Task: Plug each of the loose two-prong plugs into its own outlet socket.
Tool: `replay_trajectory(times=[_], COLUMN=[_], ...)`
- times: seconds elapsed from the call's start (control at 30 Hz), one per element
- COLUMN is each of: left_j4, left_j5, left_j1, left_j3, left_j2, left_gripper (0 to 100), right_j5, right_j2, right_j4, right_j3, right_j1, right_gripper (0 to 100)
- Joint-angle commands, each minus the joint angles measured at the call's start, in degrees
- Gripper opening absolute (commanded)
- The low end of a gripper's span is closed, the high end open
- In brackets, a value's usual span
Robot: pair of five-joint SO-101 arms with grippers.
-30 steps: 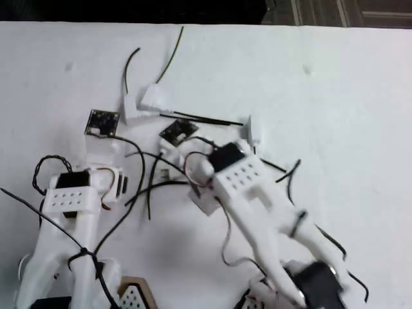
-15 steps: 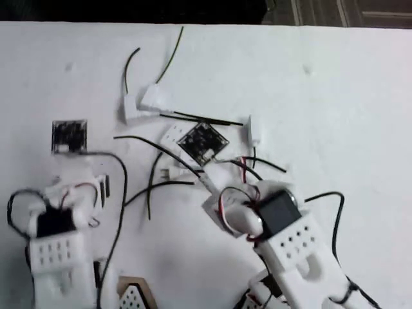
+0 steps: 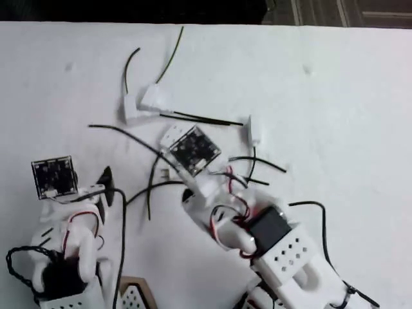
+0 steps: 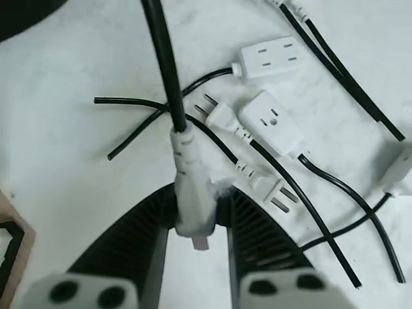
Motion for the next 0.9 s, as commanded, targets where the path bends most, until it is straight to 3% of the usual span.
replay_trajectory(times=[0.0,0.13,0.43,0.67,0.87], left_j4=[0.35,-1.58,-2.81,0.0,0.35], left_j5=[0.53,0.26,0.18,-5.71,-5.8], left_j1=[3.82,10.33,18.24,24.22,23.69], left_j3=[0.09,2.64,3.78,3.96,3.96], left_j2=[0.57,0.57,0.57,0.57,0.57], left_gripper=[25,26,27,27,26], right_j5=[-0.62,-2.29,-2.9,-2.81,-2.81], right_j2=[-0.75,-0.75,-0.66,-0.57,5.58], right_j4=[-4.62,-9.36,-13.32,-16.84,-16.84], right_j3=[1.23,4.31,10.02,14.42,14.07], right_j1=[-3.74,-6.73,-11.38,-10.95,-6.73], right_gripper=[1.8,1.8,1.8,1.8,1.8])
